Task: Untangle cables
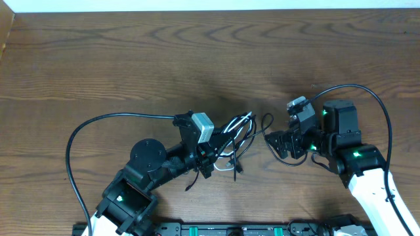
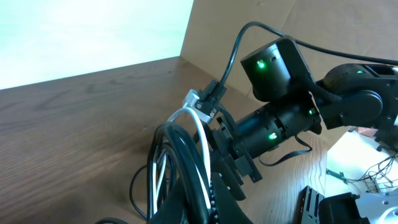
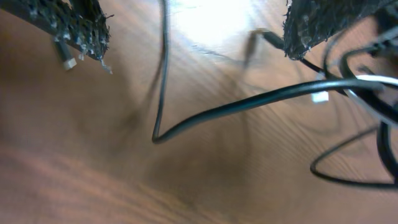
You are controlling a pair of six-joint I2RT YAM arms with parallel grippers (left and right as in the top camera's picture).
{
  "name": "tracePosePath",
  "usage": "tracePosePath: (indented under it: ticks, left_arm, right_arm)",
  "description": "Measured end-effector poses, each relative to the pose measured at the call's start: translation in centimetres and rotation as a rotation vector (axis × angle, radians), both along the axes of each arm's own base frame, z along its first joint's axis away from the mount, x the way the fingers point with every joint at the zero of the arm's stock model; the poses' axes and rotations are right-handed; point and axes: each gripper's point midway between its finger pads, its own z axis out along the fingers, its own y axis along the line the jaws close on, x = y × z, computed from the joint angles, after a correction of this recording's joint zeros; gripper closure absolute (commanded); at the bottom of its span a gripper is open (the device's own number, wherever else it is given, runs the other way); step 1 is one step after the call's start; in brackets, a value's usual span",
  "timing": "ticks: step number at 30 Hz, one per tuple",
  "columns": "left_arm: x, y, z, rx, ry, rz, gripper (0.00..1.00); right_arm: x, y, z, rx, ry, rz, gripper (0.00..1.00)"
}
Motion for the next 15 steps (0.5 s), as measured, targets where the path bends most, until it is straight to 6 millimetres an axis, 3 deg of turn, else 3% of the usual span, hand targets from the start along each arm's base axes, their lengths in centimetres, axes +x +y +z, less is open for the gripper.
tracePosePath:
  ticks: [5, 11, 15]
  left_arm:
    - [0.0, 0.0, 0.0, 0.0, 0.0, 0.0, 0.92]
    - [0.0, 0.0, 0.0, 0.0, 0.0, -0.001, 0.92]
    - [-0.1, -0.1, 0.0, -0.001, 0.0, -0.006, 0.92]
  right_arm:
    - [0.7, 0.1, 0.5, -0.085, -0.154, 0.134, 0.13]
    - [1.2, 1.7, 1.9, -0.141, -0.35, 0.306, 0.13]
    - [1.0, 2.9, 2.5, -0.177, -0.451, 0.418, 0.21]
